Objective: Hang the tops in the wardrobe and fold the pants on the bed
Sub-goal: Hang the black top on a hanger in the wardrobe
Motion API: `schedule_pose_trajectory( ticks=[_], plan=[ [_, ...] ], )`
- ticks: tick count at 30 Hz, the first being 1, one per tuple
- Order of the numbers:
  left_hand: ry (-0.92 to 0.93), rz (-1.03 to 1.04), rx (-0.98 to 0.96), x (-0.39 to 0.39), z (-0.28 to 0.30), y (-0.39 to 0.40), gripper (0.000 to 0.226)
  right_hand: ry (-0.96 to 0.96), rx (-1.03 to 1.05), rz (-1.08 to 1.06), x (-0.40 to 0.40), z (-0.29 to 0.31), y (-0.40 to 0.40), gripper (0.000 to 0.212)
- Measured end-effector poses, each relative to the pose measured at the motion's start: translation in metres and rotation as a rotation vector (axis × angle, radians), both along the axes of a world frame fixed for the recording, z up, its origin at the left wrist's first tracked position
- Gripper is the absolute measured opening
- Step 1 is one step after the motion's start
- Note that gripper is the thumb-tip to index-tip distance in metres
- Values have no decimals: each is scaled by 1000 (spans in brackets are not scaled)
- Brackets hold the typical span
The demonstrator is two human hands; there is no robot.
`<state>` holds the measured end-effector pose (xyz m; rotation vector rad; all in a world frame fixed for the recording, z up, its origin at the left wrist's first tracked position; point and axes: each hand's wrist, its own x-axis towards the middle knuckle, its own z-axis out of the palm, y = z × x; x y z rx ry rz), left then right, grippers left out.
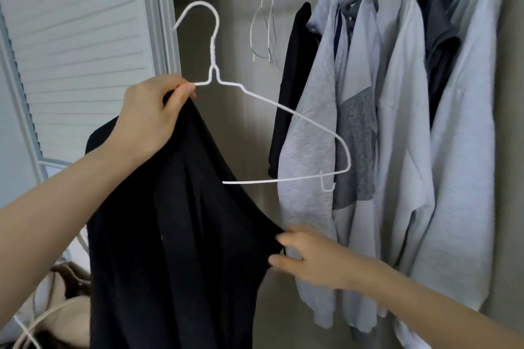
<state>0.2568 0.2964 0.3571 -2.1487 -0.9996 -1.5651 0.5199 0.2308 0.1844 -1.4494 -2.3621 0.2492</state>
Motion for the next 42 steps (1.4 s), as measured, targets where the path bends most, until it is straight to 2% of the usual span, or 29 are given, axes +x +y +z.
schedule_pose_trajectory(
  ticks=[4, 6, 10, 13, 16, 21, 24, 27, 29, 31, 33, 36, 39, 42],
  plan=[
    [95, 101, -47, -39, -16, 12, 30, 14, 253, -66, 33, 22, 5, 26],
    [141, 134, -50, -54, -26, 16, 32, 83, 301, -80, 41, 35, 4, 18],
    [213, 105, -38, -52, -42, 13, 38, 312, 311, -82, 30, 59, 6, 14],
    [237, 64, -29, -30, -49, 8, 34, 530, 259, -85, 4, 72, 9, 18],
    [195, 33, -52, -26, -53, 7, 29, 651, 296, -116, -13, 82, 8, 18],
    [136, -16, -161, -60, -58, 7, 32, 657, 372, -153, -1, 104, 8, 18],
    [100, -7, -175, -68, -63, 6, 31, 609, 378, -105, 4, 114, 4, 17],
    [0, -45, -226, -72, -65, 8, 23, 524, 291, -129, 11, 126, -2, 33],
    [-73, -50, -241, -78, -64, 12, 22, 481, 121, -153, 17, 139, -9, 27],
    [-118, -59, -245, -80, -61, 16, 23, 446, -68, -97, 22, 150, -18, 42],
    [-139, -78, -276, -77, -60, 22, 24, 575, -214, -20, 21, 156, -28, 46],
    [-157, -132, -318, -67, -59, 32, 27, 776, -338, 21, 14, 168, -37, 35],
    [-162, -224, -347, -54, -53, 40, 28, 740, -471, -50, 11, 186, -48, 47],
    [-150, -307, -401, -41, -47, 48, 30, 788, -537, -54, 7, 198, -69, 41]
  ],
)
